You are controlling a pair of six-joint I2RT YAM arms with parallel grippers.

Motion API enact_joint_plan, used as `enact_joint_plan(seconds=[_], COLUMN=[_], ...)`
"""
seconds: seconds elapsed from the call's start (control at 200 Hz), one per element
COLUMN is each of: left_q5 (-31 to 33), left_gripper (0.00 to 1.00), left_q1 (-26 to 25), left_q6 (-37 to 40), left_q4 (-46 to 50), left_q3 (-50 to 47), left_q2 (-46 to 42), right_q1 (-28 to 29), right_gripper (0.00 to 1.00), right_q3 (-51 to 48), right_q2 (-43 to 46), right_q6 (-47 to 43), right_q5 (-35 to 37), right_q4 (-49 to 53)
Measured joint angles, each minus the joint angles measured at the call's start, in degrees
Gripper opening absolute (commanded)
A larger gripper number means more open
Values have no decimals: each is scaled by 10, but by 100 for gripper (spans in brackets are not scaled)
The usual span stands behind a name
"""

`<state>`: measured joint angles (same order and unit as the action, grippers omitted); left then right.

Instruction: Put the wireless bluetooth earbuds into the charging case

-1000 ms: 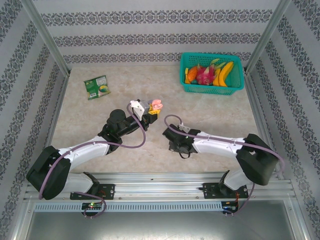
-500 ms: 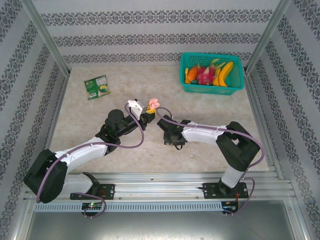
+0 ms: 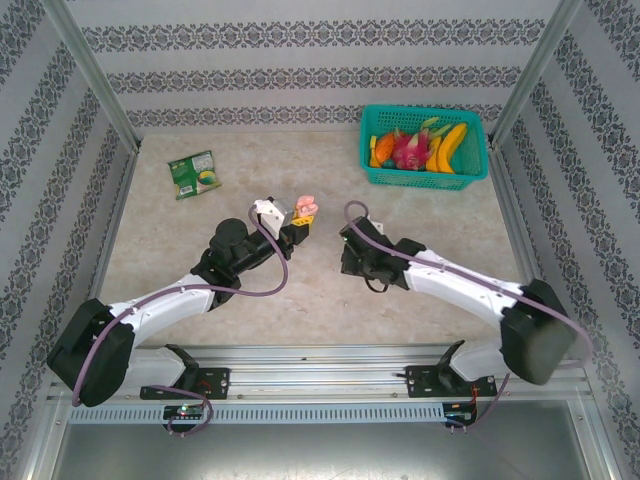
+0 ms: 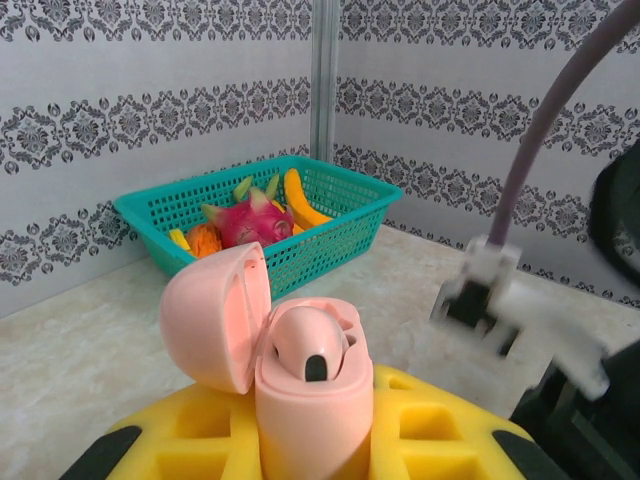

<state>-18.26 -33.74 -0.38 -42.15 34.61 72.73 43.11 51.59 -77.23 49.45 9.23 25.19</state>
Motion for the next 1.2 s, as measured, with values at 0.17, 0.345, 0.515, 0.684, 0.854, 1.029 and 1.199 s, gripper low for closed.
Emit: enact_joint_plan(seconds=[0.17, 0.345, 0.515, 0.684, 0.854, 1.029, 1.199], left_q5=[-21, -56, -96, -136, -167, -186, -191], left_gripper=[0, 0, 0, 0, 0, 0, 0], left_q1=[0, 0, 0, 0, 0, 0, 0], left_q6=[0, 0, -3, -11, -16, -24, -37], left_q4=[2, 7, 18, 23, 24, 23, 21], left_q3=[0, 5, 24, 56, 84, 94, 97], left_q2=[0, 7, 25, 46, 62, 67, 70], right_q1=[-18, -37, -40, -44, -44, -44, -43], right_gripper=[15, 16, 16, 16, 16, 16, 16], right_q3=[-4, 0, 25, 49, 50, 35, 17], right_q2=[88, 152, 177, 187, 190, 197, 201], right_q6=[-15, -38, -61, -76, -78, -78, -78], right_q5=[6, 5, -1, -24, -53, -75, -86], right_q4=[-23, -60, -96, -142, -190, -250, -284])
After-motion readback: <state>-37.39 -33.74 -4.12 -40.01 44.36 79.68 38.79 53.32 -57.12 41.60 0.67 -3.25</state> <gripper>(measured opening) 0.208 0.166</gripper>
